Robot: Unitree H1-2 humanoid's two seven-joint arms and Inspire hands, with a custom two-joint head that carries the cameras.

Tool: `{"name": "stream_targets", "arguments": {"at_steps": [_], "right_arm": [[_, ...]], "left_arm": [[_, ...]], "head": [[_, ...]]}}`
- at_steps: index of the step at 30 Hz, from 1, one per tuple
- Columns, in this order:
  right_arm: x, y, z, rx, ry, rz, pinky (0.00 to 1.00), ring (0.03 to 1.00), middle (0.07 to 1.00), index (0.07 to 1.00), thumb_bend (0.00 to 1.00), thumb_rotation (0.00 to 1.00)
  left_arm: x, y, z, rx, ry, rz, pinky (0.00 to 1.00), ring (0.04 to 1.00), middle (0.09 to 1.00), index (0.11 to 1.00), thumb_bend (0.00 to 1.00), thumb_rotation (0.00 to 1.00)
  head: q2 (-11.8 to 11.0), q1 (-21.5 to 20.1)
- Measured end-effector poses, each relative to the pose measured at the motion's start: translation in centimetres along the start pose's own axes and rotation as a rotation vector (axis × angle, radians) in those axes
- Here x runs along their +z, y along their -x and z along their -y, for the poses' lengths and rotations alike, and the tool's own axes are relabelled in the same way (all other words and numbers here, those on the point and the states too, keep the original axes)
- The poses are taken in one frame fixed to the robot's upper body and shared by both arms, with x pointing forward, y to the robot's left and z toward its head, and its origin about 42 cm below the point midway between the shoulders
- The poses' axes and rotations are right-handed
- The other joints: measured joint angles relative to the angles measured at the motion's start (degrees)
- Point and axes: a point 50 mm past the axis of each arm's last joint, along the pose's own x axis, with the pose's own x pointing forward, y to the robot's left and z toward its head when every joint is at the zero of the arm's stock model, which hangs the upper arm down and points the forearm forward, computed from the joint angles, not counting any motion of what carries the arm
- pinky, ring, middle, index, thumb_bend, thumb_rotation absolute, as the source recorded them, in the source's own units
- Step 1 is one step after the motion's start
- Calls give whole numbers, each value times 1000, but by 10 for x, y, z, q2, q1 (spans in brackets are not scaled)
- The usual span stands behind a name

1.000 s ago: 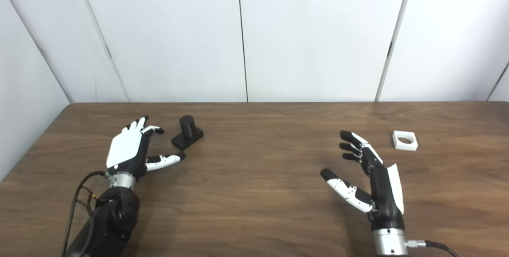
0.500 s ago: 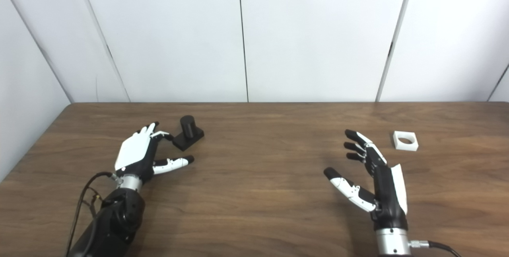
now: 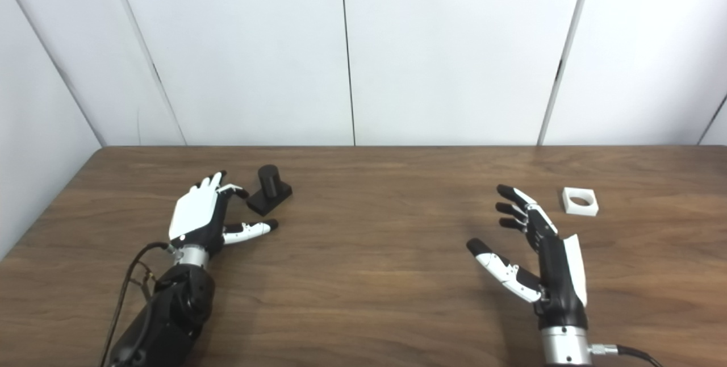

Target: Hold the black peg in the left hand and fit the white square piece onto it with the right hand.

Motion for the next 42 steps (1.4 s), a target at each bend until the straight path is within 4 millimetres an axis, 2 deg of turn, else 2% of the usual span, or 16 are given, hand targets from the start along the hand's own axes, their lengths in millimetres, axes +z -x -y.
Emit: {"name": "stream_targets", "arguments": {"at_steps": [5,14,22,35,42], "right_arm": [[-4,-2,22,-4,71,5,701,776,833,805,660,448],[-3,-2,23,2,79,6,701,775,833,800,660,461],[-3,-2,23,3,81,6,713,786,834,808,660,479],[-3,-2,23,2,81,5,717,783,839,798,638,491],[-3,-2,23,2,81,6,708,777,833,800,626,484]], "left_arm": [[1,-2,0,11,-4,0,1000,1000,1000,708,879,537],[6,-7,1,24,3,0,1000,1000,1000,694,849,510],[7,-7,1,32,47,16,1000,1000,1000,634,833,406],[13,-12,2,47,98,32,1000,1000,936,531,780,283],[15,-16,3,60,107,43,1000,1000,922,514,776,274]], "head": [[2,-2],[4,-2],[6,-3],[6,-5],[7,-7]]}}
